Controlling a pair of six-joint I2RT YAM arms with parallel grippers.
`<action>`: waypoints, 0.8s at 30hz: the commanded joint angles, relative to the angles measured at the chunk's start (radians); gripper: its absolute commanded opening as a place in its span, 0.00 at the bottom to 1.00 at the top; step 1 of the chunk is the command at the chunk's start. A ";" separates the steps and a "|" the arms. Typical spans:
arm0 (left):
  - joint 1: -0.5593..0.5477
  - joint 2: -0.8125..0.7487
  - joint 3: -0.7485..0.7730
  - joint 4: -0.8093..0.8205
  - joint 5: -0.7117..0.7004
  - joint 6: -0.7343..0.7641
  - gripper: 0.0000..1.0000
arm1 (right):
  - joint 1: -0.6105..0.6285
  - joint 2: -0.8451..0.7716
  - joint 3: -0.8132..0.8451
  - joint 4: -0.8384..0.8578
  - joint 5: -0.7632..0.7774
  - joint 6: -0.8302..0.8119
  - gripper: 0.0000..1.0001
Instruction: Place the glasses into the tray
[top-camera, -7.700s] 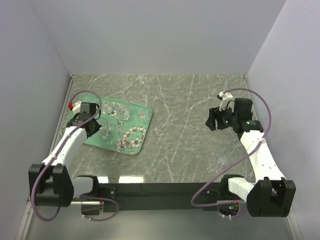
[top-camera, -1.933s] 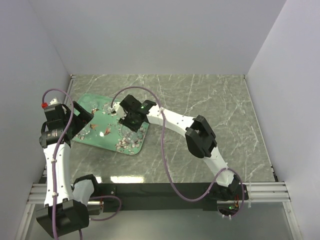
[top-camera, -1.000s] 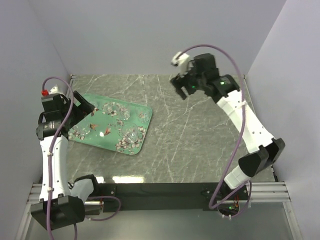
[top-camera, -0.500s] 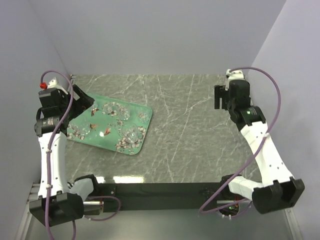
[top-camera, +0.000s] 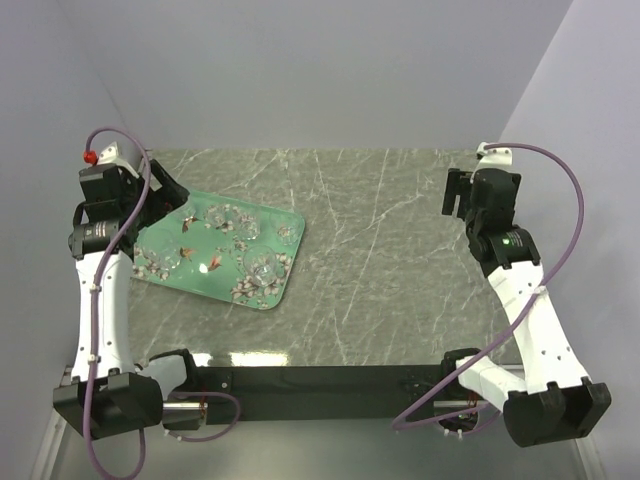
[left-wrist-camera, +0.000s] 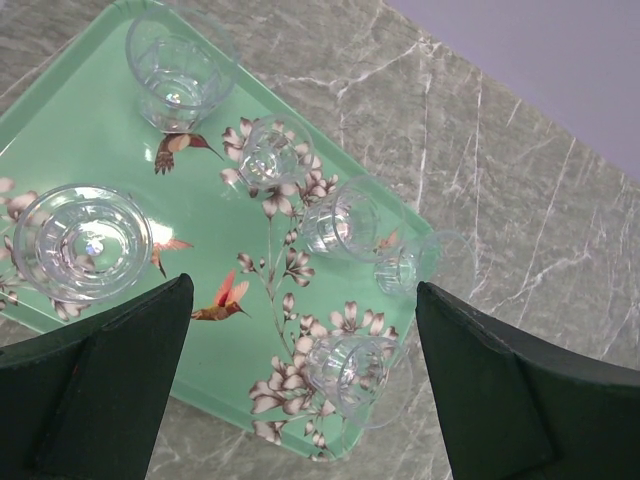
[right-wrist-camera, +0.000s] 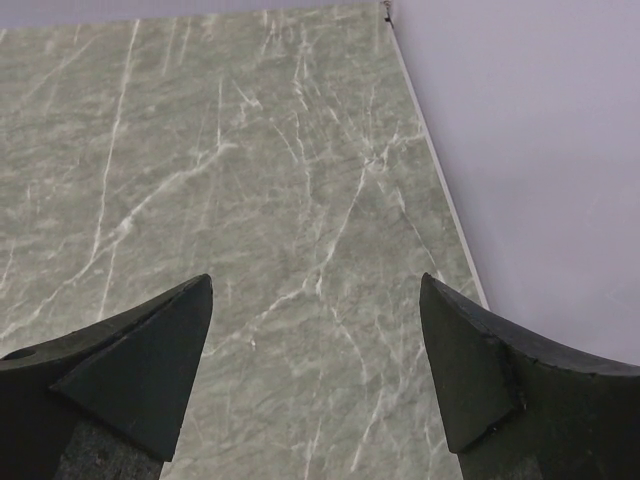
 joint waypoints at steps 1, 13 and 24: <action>-0.004 0.009 0.057 0.014 -0.016 0.022 0.99 | -0.011 -0.034 0.012 0.045 -0.013 0.019 0.90; -0.006 0.006 0.049 0.026 -0.005 0.008 0.99 | -0.024 -0.048 -0.014 0.054 -0.013 0.019 0.90; -0.007 0.003 0.040 0.029 -0.006 0.008 0.99 | -0.044 -0.033 -0.022 0.048 0.003 0.019 0.89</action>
